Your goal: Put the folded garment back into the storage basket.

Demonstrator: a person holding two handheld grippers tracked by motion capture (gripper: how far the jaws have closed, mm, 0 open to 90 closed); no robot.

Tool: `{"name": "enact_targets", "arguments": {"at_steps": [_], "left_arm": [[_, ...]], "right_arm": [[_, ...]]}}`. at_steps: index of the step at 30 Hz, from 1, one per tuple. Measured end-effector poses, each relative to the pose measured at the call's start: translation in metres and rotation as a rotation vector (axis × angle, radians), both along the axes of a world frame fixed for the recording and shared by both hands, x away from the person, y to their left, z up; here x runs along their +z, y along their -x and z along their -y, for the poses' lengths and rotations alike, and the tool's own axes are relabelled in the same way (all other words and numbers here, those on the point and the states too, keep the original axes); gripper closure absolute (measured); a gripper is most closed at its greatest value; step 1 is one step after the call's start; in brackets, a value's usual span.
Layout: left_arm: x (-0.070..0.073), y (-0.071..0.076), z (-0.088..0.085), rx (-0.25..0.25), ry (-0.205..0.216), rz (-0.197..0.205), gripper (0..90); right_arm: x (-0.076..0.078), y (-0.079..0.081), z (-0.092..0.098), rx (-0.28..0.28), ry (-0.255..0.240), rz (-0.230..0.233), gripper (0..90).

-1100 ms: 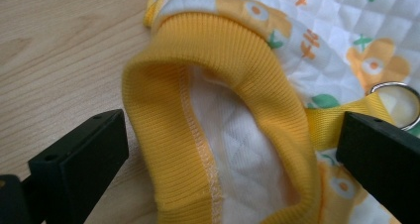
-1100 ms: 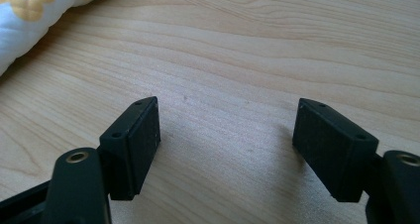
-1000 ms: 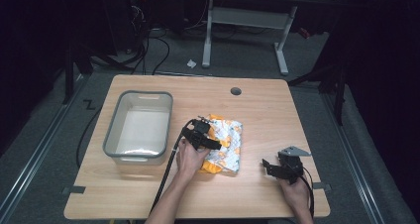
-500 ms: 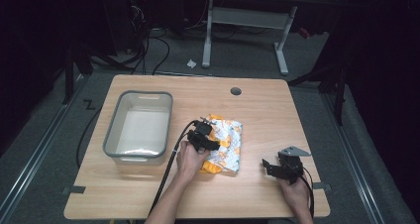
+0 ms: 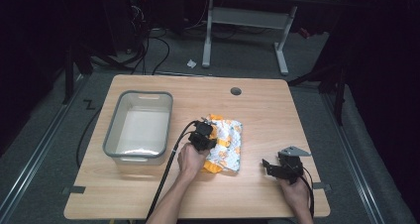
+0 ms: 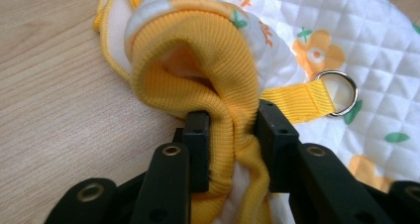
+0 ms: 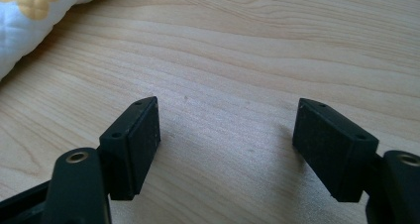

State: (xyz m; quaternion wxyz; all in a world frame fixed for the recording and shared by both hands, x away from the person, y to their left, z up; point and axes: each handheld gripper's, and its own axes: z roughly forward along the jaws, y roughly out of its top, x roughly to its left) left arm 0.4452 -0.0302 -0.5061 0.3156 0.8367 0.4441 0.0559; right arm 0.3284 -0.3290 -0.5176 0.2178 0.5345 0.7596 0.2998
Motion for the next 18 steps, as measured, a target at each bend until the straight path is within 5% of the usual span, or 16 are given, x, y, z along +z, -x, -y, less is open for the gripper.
{"name": "enact_targets", "arguments": {"at_steps": [18], "left_arm": [[0.033,0.011,-0.014,-0.035,0.121,0.043,73.4]], "right_arm": [[0.0,0.0,0.0,0.001,0.0,0.0,26.8]]}}
